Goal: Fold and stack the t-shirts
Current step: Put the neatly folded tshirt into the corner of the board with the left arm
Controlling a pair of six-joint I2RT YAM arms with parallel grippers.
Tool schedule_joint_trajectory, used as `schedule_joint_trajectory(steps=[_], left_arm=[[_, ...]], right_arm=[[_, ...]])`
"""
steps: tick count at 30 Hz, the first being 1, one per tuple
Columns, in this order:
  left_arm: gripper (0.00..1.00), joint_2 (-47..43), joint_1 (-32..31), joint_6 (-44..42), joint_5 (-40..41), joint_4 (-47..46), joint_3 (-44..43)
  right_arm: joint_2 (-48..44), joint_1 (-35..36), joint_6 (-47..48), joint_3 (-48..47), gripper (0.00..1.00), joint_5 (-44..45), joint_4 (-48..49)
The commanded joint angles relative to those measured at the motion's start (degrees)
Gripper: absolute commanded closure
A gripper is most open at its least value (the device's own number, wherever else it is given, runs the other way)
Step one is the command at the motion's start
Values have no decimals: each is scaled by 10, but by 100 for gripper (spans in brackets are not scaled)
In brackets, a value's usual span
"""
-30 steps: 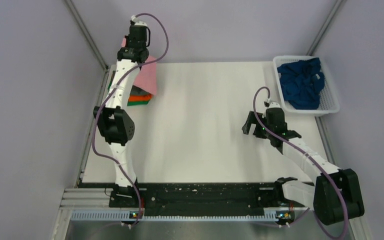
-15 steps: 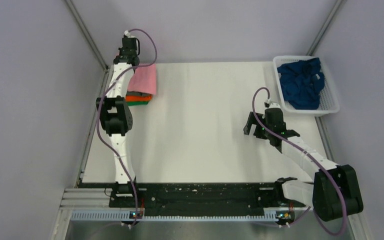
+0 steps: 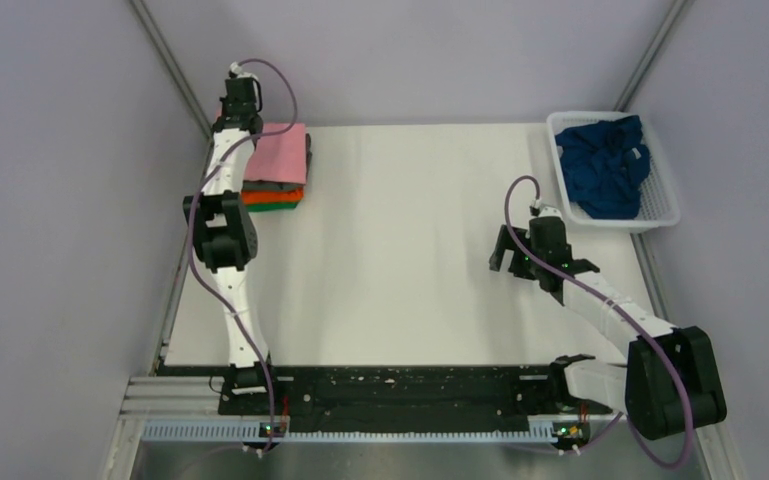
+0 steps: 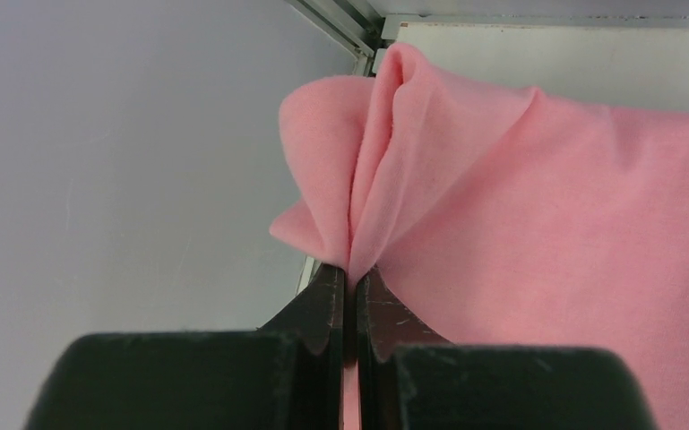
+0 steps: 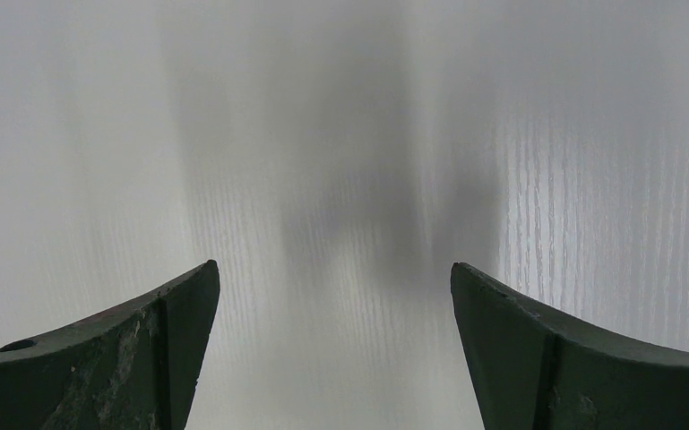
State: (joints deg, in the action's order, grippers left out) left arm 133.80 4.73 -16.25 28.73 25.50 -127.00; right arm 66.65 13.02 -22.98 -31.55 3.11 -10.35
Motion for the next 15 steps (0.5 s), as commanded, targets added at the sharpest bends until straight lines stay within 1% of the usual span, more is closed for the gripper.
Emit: schedule_joint_trajectory(steps=[1, 3, 4, 5, 6, 7, 9, 12, 13, 15], left_arm=[[98, -1, 9, 0, -4, -47, -1], [75, 3, 9, 1, 15, -56, -1], [54, 5, 10, 2, 30, -62, -1], [31, 7, 10, 8, 45, -65, -1], [15, 7, 10, 15, 56, -65, -2], [3, 5, 10, 25, 61, -61, -3], [1, -7, 9, 60, 68, -51, -1], [1, -50, 8, 165, 58, -17, 21], [1, -68, 6, 207, 45, -10, 38], [1, -117, -3, 242, 28, -25, 96]], right_arm=[[1, -2, 6, -22, 1, 13, 2], [0, -2, 7, -24, 1, 11, 0], [-1, -2, 6, -24, 1, 13, -1], [-2, -2, 6, -24, 1, 16, -3], [-3, -2, 7, -24, 1, 22, -4], [-5, -2, 6, -25, 1, 26, -5], [-9, -2, 4, -29, 1, 31, -8], [-24, -2, 0, -28, 1, 27, -9], [-31, -2, 0, -27, 1, 29, -11], [-47, -2, -2, -25, 1, 31, -15]])
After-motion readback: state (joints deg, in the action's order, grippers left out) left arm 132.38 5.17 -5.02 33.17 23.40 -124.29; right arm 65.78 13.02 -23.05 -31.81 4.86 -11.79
